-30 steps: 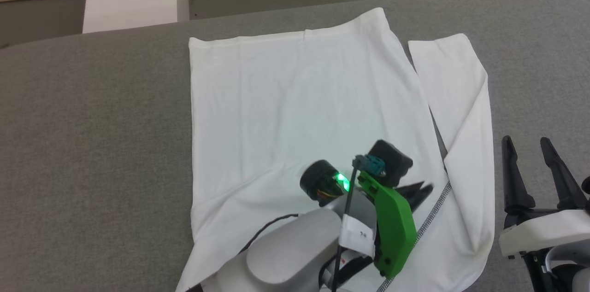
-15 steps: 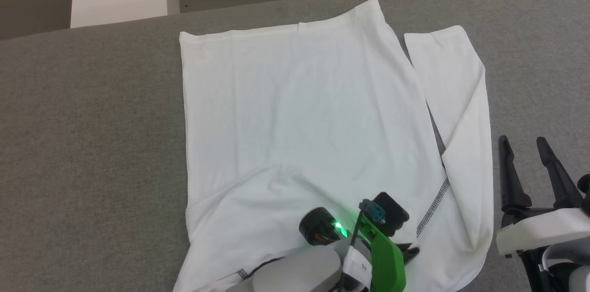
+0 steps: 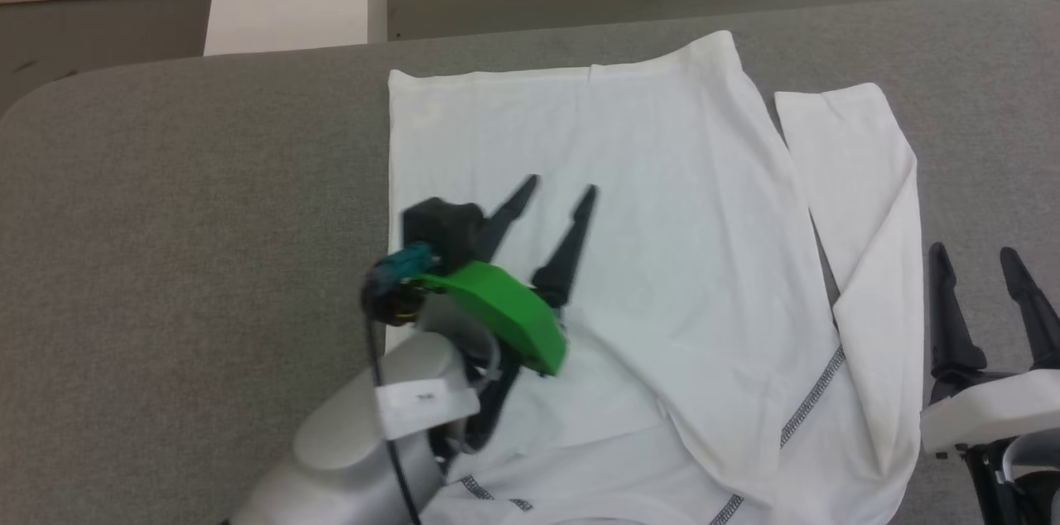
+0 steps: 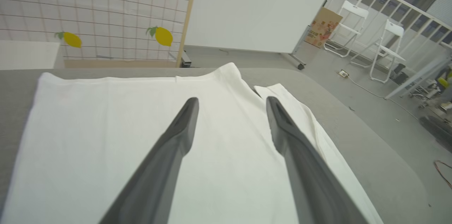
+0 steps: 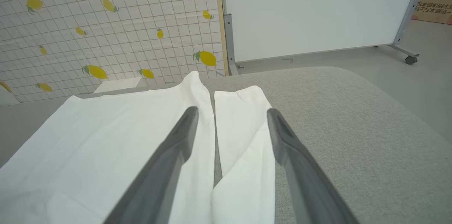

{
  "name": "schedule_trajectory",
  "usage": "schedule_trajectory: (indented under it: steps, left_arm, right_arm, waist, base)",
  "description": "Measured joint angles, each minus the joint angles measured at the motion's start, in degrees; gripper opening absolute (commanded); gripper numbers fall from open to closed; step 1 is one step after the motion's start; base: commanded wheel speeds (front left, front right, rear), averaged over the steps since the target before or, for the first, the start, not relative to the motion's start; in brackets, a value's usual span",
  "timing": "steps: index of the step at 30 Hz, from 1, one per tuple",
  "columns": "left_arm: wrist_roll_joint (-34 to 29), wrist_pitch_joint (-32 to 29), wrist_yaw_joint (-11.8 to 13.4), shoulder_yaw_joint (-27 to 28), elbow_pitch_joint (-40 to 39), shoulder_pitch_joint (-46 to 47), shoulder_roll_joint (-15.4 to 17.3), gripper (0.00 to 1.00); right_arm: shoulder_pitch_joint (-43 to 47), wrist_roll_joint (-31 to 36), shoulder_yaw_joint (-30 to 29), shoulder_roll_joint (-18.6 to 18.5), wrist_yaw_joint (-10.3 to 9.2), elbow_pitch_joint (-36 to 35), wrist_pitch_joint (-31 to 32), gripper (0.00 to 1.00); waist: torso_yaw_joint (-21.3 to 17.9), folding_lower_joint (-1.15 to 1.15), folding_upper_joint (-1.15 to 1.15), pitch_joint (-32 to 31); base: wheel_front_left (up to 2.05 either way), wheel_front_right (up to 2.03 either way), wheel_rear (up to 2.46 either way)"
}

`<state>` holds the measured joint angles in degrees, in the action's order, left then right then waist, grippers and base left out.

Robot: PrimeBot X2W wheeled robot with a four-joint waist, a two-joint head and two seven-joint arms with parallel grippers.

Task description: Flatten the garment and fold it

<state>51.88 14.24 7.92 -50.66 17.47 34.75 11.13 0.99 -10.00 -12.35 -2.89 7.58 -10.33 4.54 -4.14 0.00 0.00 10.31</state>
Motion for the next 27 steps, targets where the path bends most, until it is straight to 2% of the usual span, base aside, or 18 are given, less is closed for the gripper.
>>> schedule_trajectory:
  steps: [4, 10, 14, 18, 27]
  left_arm:
    - [-4.74, 0.47, 3.04, 10.17, -4.05, -4.60, 4.56, 1.00]
    - [-16.78, 0.48, 3.13, 23.77, -9.61, -12.35, 6.70, 1.00]
    - [-22.57, 0.48, 1.18, 31.22, -11.32, -16.95, 6.65, 1.00]
    - [-25.63, 0.48, -1.38, 38.00, -12.49, -19.89, 4.86, 1.00]
    - [-30.60, 0.48, -7.02, 43.68, -13.70, -20.94, -0.09, 1.00]
  right_arm:
    - [-2.43, 1.08, -1.03, -0.01, 0.00, 0.15, 1.16, 1.00]
    - [-8.05, 1.76, -1.65, -2.00, 0.00, 3.92, 3.50, 1.00]
    - [-11.73, 0.67, -2.12, -4.63, 0.01, 8.68, 5.14, 1.00]
    - [-17.02, -0.79, -3.82, -8.62, 0.01, 15.74, 6.61, 1.00]
    - [-30.99, -2.85, -7.93, -14.28, 0.00, 31.45, 10.90, 1.00]
  waist:
    - [1.43, 0.00, 0.00, 0.28]
    - [3.23, 0.00, 0.00, 1.62]
    - [4.21, 0.00, 0.00, 2.74]
    - [5.11, 0.00, 0.00, 4.22]
    - [7.20, 0.00, 0.00, 9.69]
  base:
    - [0.00, 0.00, 0.00]
    - [0.00, 0.00, 0.00]
    - [0.00, 0.00, 0.00]
    - [0.00, 0.00, 0.00]
    - [0.00, 0.00, 0.00]
